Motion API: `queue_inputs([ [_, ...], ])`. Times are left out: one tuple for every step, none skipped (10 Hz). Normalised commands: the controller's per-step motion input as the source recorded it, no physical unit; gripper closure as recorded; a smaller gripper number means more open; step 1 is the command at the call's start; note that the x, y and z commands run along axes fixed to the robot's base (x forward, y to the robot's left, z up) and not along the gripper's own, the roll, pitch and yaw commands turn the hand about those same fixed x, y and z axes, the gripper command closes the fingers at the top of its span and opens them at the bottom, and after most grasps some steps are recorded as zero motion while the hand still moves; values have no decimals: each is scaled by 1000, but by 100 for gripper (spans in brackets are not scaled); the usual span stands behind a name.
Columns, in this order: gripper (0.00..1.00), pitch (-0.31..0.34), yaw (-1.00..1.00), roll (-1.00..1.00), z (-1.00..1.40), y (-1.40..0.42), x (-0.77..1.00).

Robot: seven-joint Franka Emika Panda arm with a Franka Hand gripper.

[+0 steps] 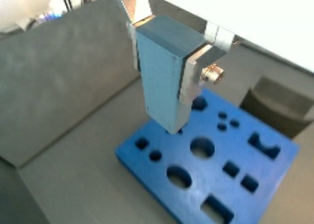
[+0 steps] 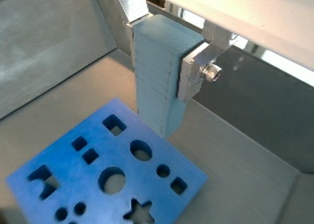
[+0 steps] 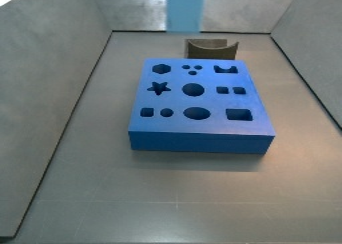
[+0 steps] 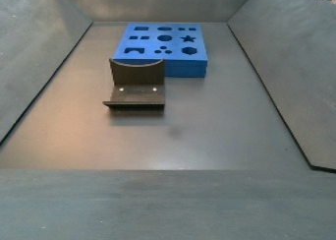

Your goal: Insert the rectangle object.

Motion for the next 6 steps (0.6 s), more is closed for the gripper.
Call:
queue_inputs([
  [100,0,0,0,-694,-163,1000],
  [100,0,0,0,-714,-86,1000],
  [100,0,0,-10,-694,0,1000],
  [100,0,0,0,-606,40,1000],
  [100,0,0,0,-537,69,1000],
  [100,0,0,0,-509,69,1000],
])
